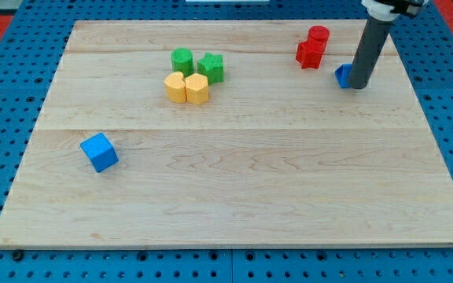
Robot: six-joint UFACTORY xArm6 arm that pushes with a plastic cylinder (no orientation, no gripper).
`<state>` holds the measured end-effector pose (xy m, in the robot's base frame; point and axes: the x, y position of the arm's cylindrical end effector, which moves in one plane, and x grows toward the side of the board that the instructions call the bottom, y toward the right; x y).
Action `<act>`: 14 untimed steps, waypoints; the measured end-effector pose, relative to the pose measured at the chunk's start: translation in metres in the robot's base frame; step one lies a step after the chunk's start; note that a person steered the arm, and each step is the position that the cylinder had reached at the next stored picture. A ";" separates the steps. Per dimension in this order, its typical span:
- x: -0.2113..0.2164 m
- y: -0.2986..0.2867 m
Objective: Push the blue cube into the red star
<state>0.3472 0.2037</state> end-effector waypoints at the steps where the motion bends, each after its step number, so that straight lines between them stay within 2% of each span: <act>1: -0.015 0.005; 2: -0.045 -0.002; 3: -0.020 -0.003; 4: 0.076 0.006; 5: 0.165 -0.051; 6: 0.217 -0.177; 7: 0.245 -0.316; 8: 0.237 -0.415; 9: 0.193 -0.429; 10: 0.157 -0.419; 11: 0.134 -0.385; 12: 0.124 -0.308; 14: 0.150 -0.260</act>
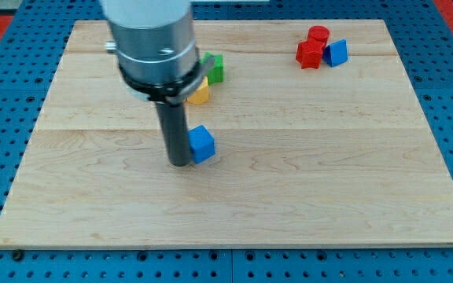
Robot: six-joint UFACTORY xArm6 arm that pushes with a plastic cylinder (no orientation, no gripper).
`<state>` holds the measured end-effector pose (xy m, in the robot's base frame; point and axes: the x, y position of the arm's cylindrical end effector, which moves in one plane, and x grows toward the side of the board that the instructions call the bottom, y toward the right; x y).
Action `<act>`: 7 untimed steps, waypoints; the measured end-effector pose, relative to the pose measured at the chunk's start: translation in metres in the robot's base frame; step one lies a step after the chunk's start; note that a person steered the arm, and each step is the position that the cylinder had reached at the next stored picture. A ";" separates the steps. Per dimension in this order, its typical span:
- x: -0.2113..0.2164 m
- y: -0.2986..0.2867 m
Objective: Push the blue cube into the red star
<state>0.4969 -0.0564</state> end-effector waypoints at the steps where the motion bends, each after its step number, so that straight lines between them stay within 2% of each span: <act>1: -0.028 0.022; 2: -0.053 0.035; 3: -0.064 0.083; 5: -0.127 0.126; 6: -0.154 0.172; 7: -0.161 0.197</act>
